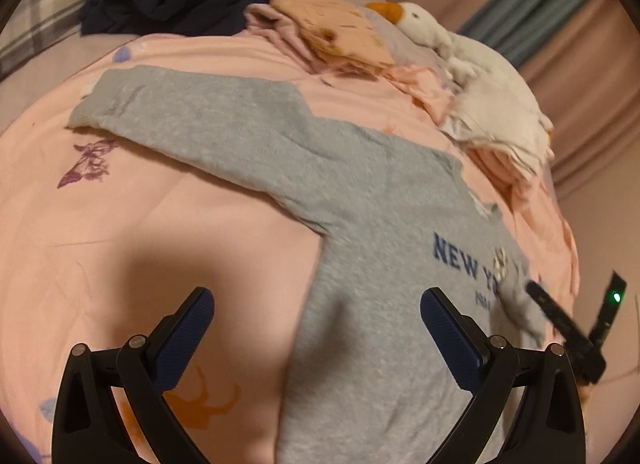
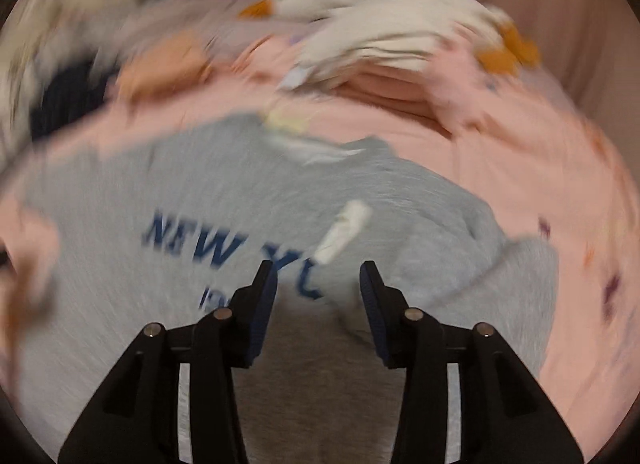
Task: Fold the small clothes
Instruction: 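Fold the held sleeve across the chest with the right tool while the left tool approaches the other cuff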
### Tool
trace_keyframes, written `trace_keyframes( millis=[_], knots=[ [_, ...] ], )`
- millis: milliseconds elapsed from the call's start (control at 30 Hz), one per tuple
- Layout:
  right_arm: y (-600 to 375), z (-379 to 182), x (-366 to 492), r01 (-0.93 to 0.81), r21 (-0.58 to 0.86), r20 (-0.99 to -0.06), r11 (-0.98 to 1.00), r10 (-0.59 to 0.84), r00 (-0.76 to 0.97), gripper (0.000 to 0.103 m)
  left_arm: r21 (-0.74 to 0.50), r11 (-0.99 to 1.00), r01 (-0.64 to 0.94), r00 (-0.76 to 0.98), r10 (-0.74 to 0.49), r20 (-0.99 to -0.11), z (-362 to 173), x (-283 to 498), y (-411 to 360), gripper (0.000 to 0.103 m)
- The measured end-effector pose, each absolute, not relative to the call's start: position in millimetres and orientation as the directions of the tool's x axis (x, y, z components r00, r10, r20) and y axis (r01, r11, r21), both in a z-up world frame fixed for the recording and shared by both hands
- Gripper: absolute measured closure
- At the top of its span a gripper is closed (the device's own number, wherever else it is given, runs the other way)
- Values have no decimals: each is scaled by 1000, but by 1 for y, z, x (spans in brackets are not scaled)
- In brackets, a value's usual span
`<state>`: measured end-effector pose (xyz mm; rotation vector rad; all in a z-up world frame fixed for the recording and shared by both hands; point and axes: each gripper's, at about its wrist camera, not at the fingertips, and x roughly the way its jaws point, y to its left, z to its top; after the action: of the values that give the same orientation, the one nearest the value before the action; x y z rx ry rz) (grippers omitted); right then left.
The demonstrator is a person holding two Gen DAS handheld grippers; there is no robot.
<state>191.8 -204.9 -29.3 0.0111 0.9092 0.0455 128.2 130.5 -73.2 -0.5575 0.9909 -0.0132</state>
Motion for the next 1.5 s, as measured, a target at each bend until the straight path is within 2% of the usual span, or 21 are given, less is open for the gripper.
trace_keyframes(
  millis=[67, 100, 233, 333, 400, 433, 500, 567, 700, 767, 800, 833, 933, 1000, 1067, 1167, 1233, 1267, 1400, 1433, 1500],
  knots=[
    [-234, -32, 197, 74, 144, -790, 987, 70, 609, 67, -472, 842, -262, 564, -264, -783, -75, 133, 140, 1],
    [-240, -36, 200, 104, 164, -793, 981, 68, 605, 78, -491, 829, -269, 568, -275, -776, -76, 134, 146, 1],
    [-229, -61, 211, 118, 147, -810, 982, 51, 584, 81, -592, 741, -317, 584, -339, -737, -85, 142, 175, 1],
    [-228, -76, 220, 120, 142, -842, 983, 56, 537, 76, -607, 703, -372, 590, -326, -739, -87, 142, 198, 1],
    [-231, -69, 215, 91, 249, -814, 964, 158, 558, 76, -600, 697, -393, 600, -301, -742, -86, 141, 209, 1],
    [-231, -66, 215, 73, 280, -805, 957, 192, 561, 69, -596, 697, -398, 602, -292, -743, -86, 141, 213, 1],
    [-227, -60, 212, 56, 206, -805, 977, 137, 577, 55, -586, 695, -417, 599, -275, -752, -88, 140, 219, 1],
    [-217, -62, 213, 39, 86, -818, 995, 49, 573, 54, -588, 683, -434, 594, -274, -757, -92, 141, 222, 1],
    [-206, -81, 223, 29, 6, -848, 1000, -10, 529, 57, -608, 664, -436, 591, -298, -750, -98, 141, 222, 1],
    [-199, -82, 224, 9, -41, -833, 999, -39, 552, 64, -606, 669, -431, 584, -304, -752, -100, 142, 221, 1],
    [-200, -82, 224, 4, -34, -830, 999, -30, 557, 75, -603, 672, -431, 582, -304, -755, -100, 142, 221, 1],
    [-201, -80, 224, -3, -17, -828, 1000, -13, 560, 81, -604, 671, -430, 582, -305, -754, -100, 142, 222, 1],
    [-211, -74, 218, -27, 3, -823, 1000, 18, 568, 87, -607, 663, -437, 586, -302, -752, -99, 141, 224, 1],
    [-218, -65, 211, -36, 81, -808, 996, 87, 583, 87, -612, 659, -438, 594, -299, -747, -99, 140, 228, 1],
    [-222, -51, 199, -129, 236, -765, 963, 266, 587, 86, -608, 657, -446, 595, -290, -750, -99, 141, 232, 1],
    [-214, -53, 196, -169, 175, -804, 970, 240, 545, 84, -618, 638, -459, 602, -289, -745, -100, 145, 240, 1],
    [-210, -65, 199, -158, 141, -848, 977, 202, 489, 69, -641, 616, -458, 616, -300, -728, -100, 148, 245, 1],
    [-210, -67, 199, -150, 153, -852, 977, 208, 481, 69, -662, 602, -448, 632, -311, -710, -100, 150, 248, 1],
    [-213, -53, 188, -148, 261, -765, 954, 298, 571, 70, -723, 545, -425, 677, -338, -653, -101, 162, 257, 1],
    [-213, -55, 189, -143, 268, -763, 953, 301, 572, 70, -738, 525, -425, 685, -346, -641, -103, 165, 259, 1],
    [-202, -74, 193, -138, 192, -827, 972, 236, 510, 70, -779, 472, -412, 710, -369, -600, -109, 172, 263, 1]
  ],
)
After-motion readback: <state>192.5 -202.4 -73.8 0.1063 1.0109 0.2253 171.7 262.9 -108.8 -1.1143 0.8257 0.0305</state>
